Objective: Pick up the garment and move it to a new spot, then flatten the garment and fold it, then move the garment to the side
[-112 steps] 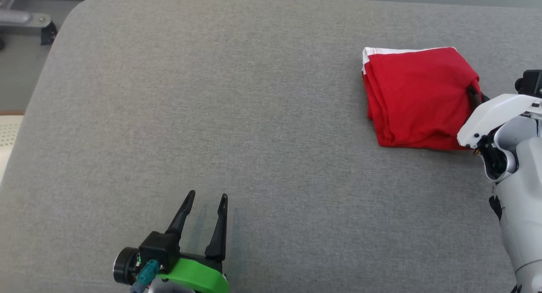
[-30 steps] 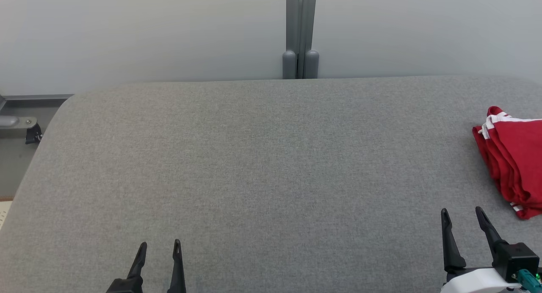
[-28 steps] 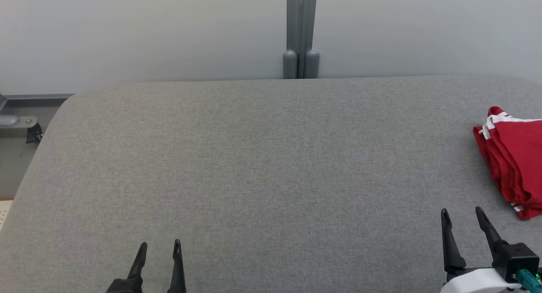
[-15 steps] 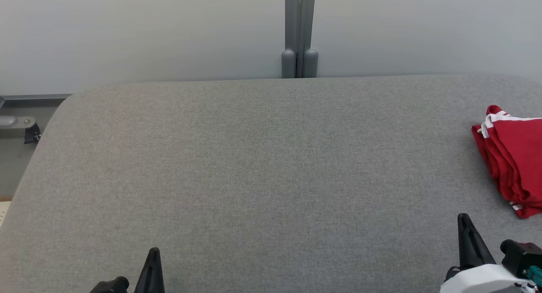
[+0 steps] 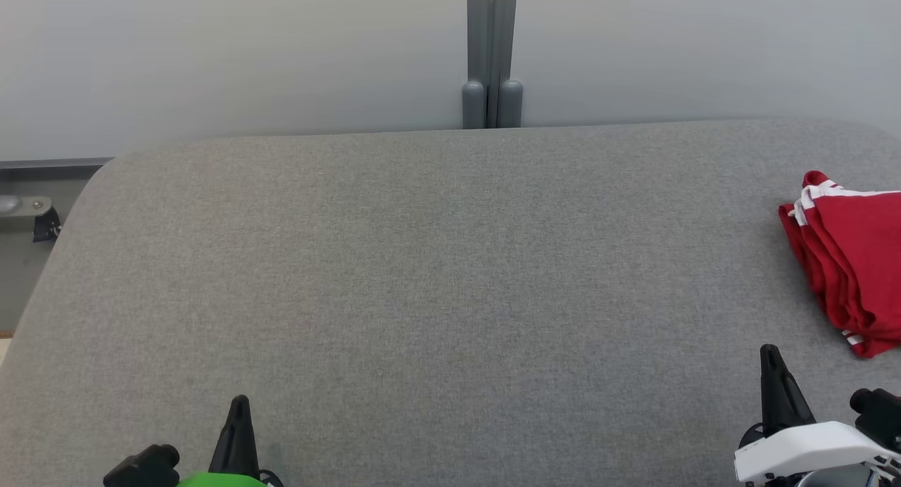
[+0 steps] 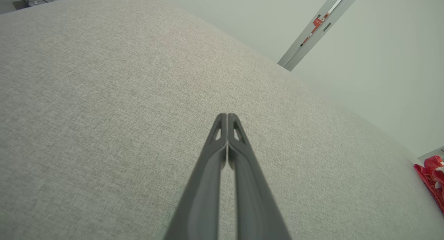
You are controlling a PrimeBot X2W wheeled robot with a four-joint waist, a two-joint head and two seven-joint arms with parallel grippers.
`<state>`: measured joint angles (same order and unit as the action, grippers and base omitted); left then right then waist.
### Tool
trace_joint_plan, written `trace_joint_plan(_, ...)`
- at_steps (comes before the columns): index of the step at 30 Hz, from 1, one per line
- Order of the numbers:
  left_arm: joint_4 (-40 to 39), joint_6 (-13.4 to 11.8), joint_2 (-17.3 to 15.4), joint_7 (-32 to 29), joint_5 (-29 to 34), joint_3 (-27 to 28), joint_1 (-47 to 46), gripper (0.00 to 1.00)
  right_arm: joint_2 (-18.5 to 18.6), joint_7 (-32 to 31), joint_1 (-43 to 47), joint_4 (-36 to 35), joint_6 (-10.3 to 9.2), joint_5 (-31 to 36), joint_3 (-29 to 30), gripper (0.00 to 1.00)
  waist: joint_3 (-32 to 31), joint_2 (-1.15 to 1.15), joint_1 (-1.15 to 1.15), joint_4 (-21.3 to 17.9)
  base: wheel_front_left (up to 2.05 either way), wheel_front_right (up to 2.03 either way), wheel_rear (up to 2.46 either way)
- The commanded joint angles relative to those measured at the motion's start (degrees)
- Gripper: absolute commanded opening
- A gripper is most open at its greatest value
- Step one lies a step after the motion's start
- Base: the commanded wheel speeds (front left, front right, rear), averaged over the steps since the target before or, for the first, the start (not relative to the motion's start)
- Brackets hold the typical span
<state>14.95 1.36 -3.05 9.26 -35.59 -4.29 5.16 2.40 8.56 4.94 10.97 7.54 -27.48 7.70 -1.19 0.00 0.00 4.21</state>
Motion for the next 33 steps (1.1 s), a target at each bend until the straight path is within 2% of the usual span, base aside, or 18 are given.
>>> trace_joint_plan(1,-0.7,0.4,-0.5,-0.4,-2.3,0.5,-1.9,0.00,0.4,-0.5,-1.8,-0.5,-0.02,-2.6,-0.1,0.00,0.0,0.00,0.00,-0.1,0.00,0.00,0.00)
trace_joint_plan(33,-1.0,2.9,-0.9,-6.3,-25.9,4.1,-6.0,0.00,0.5,-6.7,-6.0,0.9,-0.04,-28.9,-0.5,0.00,0.5,0.00,0.00,-1.4,0.00,0.00,0.00)
